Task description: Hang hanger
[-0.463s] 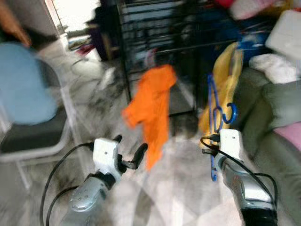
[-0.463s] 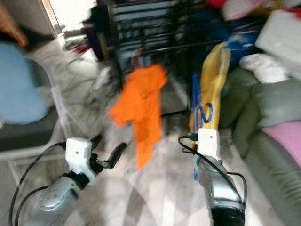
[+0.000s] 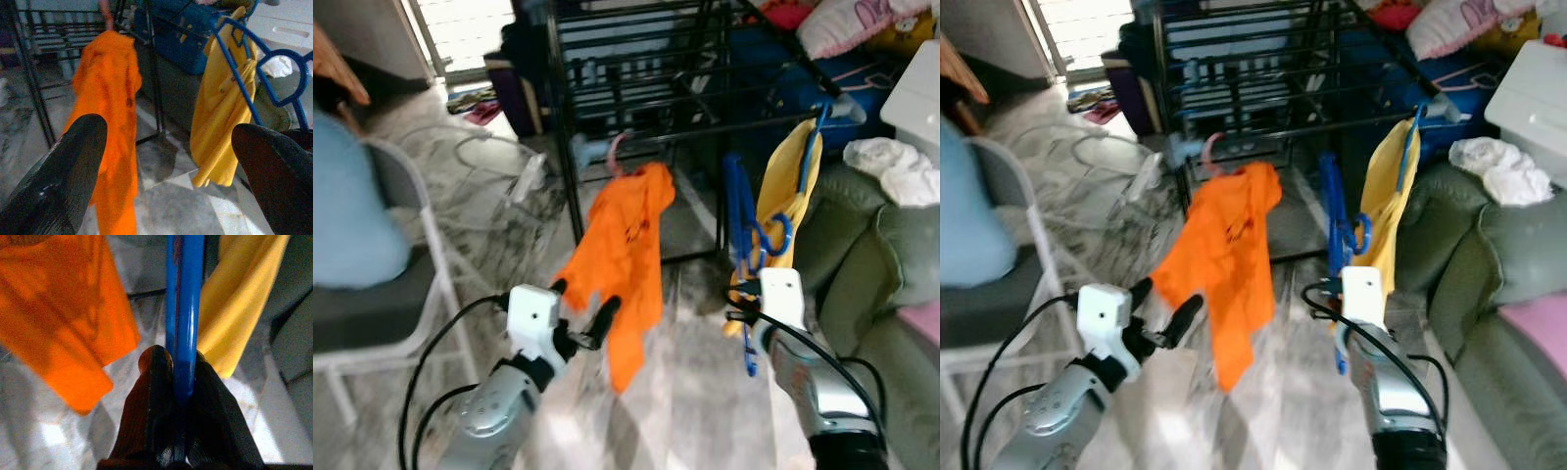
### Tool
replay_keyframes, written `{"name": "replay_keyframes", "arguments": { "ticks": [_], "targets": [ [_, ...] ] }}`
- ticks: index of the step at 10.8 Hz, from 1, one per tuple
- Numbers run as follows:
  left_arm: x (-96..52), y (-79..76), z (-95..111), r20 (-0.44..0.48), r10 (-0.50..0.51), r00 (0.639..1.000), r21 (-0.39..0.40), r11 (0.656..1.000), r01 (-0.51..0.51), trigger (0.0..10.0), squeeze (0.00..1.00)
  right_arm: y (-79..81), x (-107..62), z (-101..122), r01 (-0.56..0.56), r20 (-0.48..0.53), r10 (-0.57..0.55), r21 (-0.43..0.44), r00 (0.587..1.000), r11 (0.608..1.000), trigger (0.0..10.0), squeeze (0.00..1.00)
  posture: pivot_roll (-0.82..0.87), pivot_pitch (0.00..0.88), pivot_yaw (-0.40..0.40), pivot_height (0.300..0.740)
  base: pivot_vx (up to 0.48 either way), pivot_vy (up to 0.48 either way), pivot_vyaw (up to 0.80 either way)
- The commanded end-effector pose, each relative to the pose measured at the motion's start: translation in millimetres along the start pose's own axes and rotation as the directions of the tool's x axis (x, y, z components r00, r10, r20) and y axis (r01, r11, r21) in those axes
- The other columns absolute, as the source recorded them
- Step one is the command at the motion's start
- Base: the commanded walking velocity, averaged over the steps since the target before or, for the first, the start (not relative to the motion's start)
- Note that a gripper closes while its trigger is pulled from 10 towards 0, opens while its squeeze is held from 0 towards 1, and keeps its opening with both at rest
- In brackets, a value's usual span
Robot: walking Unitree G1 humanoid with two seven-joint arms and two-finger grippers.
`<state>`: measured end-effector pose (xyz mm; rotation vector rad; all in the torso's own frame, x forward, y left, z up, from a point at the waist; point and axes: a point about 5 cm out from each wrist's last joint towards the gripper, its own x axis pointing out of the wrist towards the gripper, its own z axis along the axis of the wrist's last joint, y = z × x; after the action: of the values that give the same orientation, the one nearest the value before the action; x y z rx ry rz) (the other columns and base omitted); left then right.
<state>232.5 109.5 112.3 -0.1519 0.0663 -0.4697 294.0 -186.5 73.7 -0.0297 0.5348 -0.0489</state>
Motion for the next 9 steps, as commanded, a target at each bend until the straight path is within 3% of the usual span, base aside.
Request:
{"name": "replay_keyframes", "arguments": {
  "ticks": [1, 9],
  "targets": [
    [-0.5, -1.8, -0.3, -0.003, 0.004, 1.000, 0.002, 1.000, -0.004, 10.0, 0.00, -2.8, -0.7, 5.1, 0.018, 0.021, -0.018, 0.007, 1.000, 1.000, 10.0, 0.00, -0.05, 0.077, 0.029, 0.740, 0.480, 0.000, 0.00],
    [-2.5, 0.1, -4.3, -0.031, 0.034, 0.999, 0.018, 0.999, -0.034, 10.0, 0.00, 8.8, 0.5, -6.0, -0.073, -0.062, 0.072, -0.008, 0.995, 0.997, 10.0, 0.00, -0.04, 0.074, 0.019, 0.740, 0.422, 0.000, 0.00]
  ]
}}
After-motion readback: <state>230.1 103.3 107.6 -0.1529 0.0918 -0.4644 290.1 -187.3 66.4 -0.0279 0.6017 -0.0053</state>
